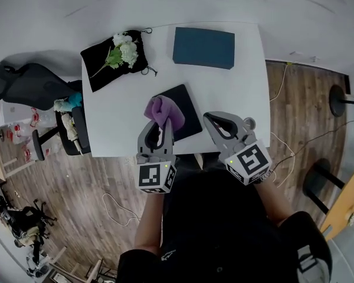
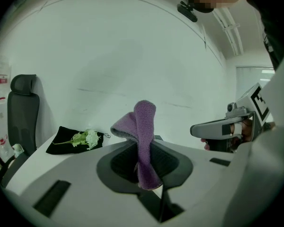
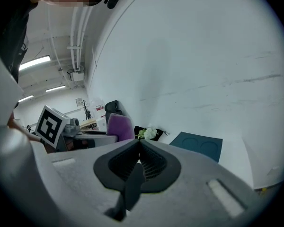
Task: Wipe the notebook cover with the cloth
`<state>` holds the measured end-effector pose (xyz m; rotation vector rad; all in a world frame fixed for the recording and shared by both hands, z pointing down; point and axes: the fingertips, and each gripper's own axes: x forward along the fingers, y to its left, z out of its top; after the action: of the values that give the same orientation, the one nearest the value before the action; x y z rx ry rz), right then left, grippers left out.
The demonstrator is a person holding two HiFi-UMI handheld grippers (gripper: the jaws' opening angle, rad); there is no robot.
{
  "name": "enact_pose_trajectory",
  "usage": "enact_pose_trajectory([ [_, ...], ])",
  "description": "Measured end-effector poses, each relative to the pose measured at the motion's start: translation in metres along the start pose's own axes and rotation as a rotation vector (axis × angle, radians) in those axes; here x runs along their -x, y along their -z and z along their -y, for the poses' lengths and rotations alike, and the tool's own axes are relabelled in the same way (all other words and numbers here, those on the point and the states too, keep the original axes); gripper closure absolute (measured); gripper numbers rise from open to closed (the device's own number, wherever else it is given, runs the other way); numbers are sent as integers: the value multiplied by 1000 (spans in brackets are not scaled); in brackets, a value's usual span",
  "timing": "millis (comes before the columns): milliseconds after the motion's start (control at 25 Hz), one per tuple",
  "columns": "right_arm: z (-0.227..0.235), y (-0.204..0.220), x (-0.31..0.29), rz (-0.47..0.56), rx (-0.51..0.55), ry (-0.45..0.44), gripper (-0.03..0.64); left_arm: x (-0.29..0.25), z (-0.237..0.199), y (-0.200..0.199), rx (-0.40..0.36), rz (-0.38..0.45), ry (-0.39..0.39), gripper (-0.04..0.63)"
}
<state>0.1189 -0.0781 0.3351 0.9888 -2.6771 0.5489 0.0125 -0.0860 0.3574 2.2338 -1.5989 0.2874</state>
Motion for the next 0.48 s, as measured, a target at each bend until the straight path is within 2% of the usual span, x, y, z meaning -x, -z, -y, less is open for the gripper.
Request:
enact_pose_trajectory([
  [480,27,23,-38,-82,-73,65,614,-70,-15,42,23,-138,96,528],
])
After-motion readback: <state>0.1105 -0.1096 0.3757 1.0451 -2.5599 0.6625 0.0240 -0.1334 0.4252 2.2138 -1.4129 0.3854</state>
